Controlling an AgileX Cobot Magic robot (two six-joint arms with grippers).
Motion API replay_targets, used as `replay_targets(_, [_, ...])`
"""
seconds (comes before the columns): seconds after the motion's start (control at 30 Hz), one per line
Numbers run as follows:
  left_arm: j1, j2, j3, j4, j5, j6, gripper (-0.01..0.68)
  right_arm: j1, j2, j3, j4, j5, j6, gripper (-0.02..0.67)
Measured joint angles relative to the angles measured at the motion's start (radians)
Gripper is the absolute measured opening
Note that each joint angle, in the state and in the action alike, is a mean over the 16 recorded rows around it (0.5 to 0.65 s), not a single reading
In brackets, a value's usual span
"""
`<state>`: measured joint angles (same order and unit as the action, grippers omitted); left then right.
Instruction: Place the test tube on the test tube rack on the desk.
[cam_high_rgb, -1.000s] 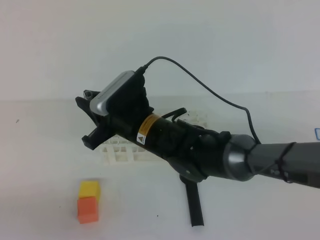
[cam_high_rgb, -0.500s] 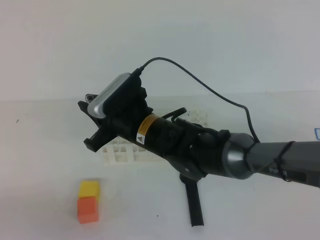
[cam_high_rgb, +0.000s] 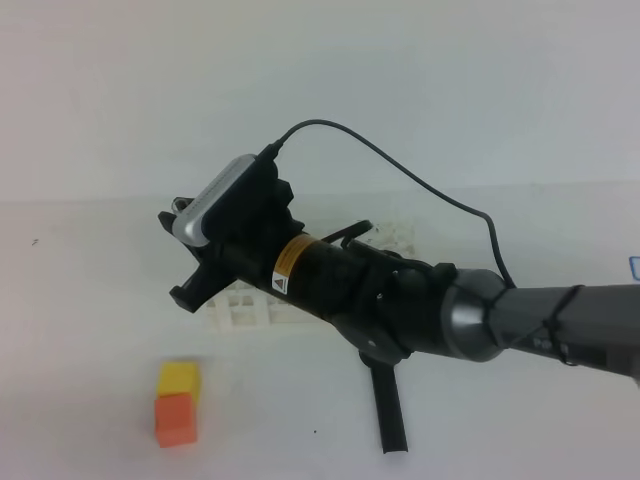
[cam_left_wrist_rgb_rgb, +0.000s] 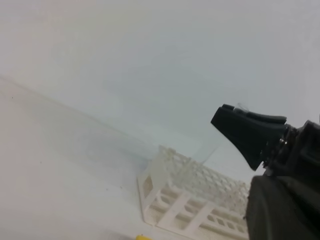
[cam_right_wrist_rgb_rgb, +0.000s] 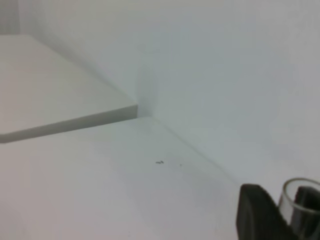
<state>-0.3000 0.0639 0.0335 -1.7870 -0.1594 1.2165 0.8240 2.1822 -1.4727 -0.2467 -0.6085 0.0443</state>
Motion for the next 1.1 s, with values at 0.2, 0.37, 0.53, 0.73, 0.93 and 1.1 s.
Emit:
replay_targets(0.2, [0.000, 0.000, 0.000, 0.000, 0.000, -0.003, -0.001, 0.000, 0.015, 0.000, 0.022, -0.005, -0.003, 0.125])
replay_targets(0.37, [0.000, 0.000, 0.000, 0.000, 0.000, -0.007, -0.001, 0.000, 0.026, 0.000, 0.048, -0.016, -0.008, 0.139])
replay_targets(0.53, [0.000, 0.000, 0.000, 0.000, 0.000, -0.012, -0.001, 0.000, 0.031, 0.000, 0.078, -0.030, -0.017, 0.170])
replay_targets(0.73, [0.000, 0.000, 0.000, 0.000, 0.000, -0.015, -0.001, 0.000, 0.031, 0.000, 0.103, -0.041, -0.029, 0.226])
replay_targets(0.93, [0.000, 0.000, 0.000, 0.000, 0.000, -0.014, -0.001, 0.000, 0.027, 0.000, 0.110, -0.029, -0.043, 0.263])
replay_targets(1.1, [0.000, 0.000, 0.000, 0.000, 0.000, -0.007, -0.001, 0.000, -0.002, 0.000, 0.066, 0.027, -0.052, 0.221])
